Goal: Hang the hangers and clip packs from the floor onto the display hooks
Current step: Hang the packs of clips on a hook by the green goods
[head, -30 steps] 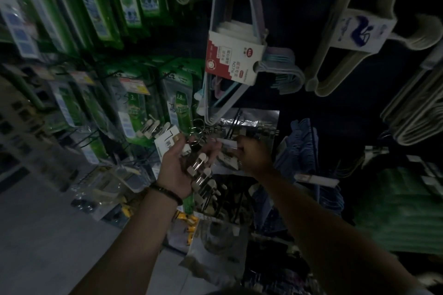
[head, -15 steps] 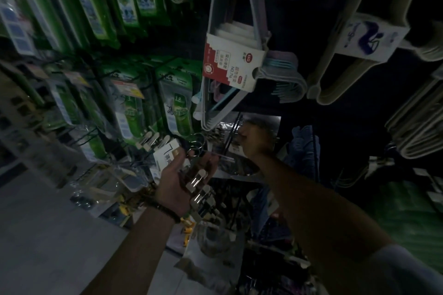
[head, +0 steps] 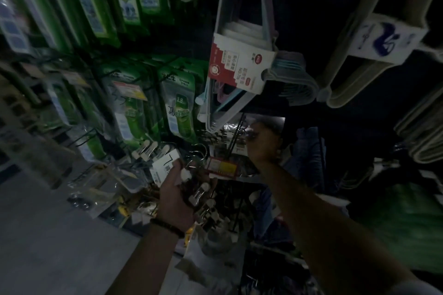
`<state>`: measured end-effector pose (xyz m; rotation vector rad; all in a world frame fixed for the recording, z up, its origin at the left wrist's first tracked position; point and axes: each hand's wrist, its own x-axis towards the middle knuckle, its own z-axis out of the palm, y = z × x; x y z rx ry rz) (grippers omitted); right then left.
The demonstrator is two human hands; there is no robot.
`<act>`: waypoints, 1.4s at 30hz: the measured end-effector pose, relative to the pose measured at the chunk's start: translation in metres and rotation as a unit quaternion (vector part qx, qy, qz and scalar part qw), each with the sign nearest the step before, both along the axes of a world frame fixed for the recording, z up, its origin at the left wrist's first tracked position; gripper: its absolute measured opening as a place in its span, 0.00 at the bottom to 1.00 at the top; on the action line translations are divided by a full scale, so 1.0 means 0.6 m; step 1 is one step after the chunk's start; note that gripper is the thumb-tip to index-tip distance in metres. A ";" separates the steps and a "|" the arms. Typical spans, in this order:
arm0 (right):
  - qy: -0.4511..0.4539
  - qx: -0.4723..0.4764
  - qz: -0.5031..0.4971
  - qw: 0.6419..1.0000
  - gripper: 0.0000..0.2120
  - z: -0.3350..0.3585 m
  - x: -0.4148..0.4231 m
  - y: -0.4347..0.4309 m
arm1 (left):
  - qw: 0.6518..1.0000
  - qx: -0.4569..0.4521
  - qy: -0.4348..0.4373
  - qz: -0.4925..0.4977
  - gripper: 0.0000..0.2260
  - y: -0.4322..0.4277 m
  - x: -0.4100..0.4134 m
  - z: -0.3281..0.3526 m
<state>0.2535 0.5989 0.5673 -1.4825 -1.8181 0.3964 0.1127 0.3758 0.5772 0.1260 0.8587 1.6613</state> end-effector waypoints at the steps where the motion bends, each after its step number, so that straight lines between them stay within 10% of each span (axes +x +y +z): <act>1: 0.065 -0.004 -0.001 0.998 0.14 0.004 0.012 -0.022 | 1.000 0.000 0.025 0.010 0.23 -0.006 -0.003 -0.004; 6: 0.250 -0.018 -0.041 0.967 0.07 0.029 0.060 -0.247 | 0.997 -0.014 0.075 -0.024 0.18 -0.053 -0.006 -0.014; 12: 0.182 -0.256 0.133 0.940 0.12 -0.025 -0.003 -0.418 | 0.988 -0.062 0.105 -0.098 0.20 -0.107 -0.011 -0.040; 15: 0.284 -0.363 0.147 0.875 0.26 -0.020 -0.038 -0.436 | 0.973 -0.081 0.171 -0.129 0.22 -0.132 -0.013 -0.046; 21: 0.428 -0.392 0.070 0.812 0.14 -0.009 -0.057 -0.465 | 0.968 -0.057 0.191 -0.153 0.21 -0.161 -0.028 -0.046; 33: 0.390 -0.208 0.007 0.897 0.10 0.004 -0.059 -0.439 | 0.974 -0.086 0.197 -0.069 0.08 -0.193 -0.037 -0.071; 42: 0.213 -0.150 0.021 0.965 0.11 -0.042 0.002 -0.370 | 0.880 -0.184 0.281 -0.335 0.09 -0.169 -0.060 -0.048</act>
